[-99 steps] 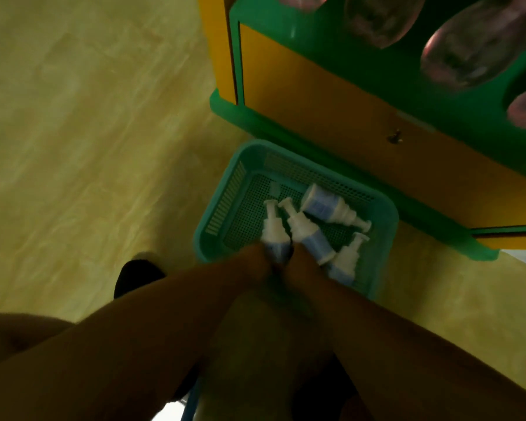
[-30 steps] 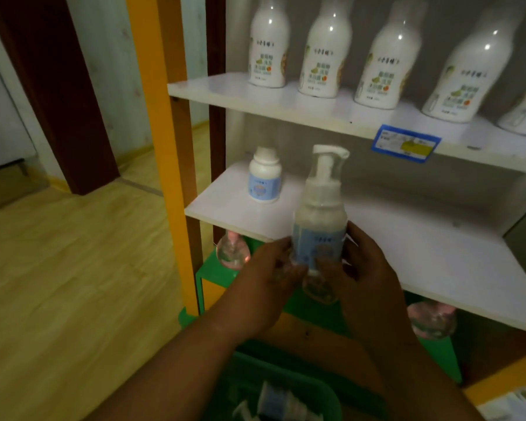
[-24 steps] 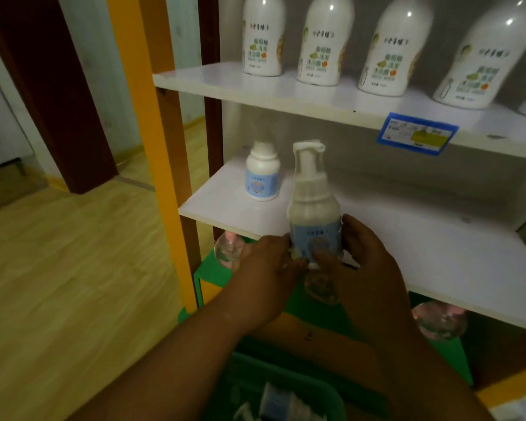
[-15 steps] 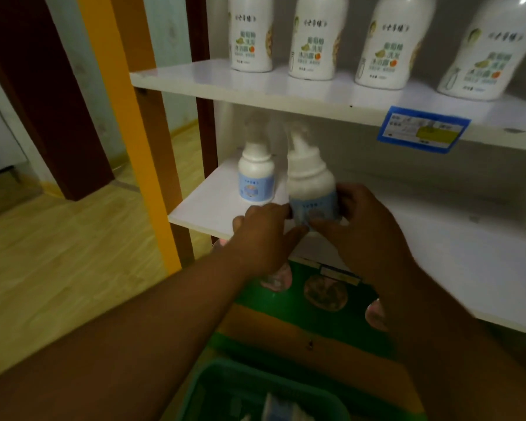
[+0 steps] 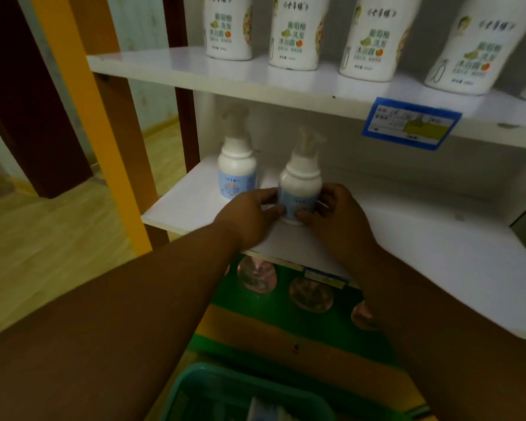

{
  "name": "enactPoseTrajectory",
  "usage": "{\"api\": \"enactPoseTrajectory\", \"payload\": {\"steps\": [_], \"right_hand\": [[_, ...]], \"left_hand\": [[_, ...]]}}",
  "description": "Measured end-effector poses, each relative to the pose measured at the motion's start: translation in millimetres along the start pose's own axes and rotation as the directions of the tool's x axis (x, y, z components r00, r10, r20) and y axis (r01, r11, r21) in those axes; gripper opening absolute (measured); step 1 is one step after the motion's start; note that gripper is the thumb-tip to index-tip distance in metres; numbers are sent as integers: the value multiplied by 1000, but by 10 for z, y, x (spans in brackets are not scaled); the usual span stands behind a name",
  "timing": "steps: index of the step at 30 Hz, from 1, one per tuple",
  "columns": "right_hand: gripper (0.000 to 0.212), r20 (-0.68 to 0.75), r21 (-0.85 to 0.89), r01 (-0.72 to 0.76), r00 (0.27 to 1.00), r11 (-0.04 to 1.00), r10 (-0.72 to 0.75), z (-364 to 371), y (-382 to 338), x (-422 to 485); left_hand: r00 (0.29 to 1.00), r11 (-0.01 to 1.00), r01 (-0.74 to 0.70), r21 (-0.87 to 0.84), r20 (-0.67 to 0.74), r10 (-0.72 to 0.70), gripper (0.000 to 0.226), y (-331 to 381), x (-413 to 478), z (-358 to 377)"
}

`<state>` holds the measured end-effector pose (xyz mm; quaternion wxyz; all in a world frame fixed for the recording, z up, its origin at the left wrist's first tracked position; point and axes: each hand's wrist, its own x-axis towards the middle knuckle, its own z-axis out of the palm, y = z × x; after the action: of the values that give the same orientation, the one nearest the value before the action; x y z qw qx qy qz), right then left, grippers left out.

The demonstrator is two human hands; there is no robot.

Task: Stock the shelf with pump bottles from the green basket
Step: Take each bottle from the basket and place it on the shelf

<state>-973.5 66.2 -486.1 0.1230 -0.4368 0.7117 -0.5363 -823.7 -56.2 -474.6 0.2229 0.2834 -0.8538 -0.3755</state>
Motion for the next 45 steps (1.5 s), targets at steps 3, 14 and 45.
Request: {"api": "enactPoseTrajectory", "payload": {"steps": [3,14,45], "right_hand": [[56,-55,-32,8,998,999,-10,47,62,22],[57,-190,-321,-18,981,947,-46,91,67,4],[44,-119,-493,59,984,868,-135,107,50,-7]], "left_hand": [[998,998,51,-36,-45,-52,46,-31,73,34],[982,989,98,111,-171,-78,48,-52,132,149],[966,926,104,364,-258,-7,49,-92,113,273]]}}
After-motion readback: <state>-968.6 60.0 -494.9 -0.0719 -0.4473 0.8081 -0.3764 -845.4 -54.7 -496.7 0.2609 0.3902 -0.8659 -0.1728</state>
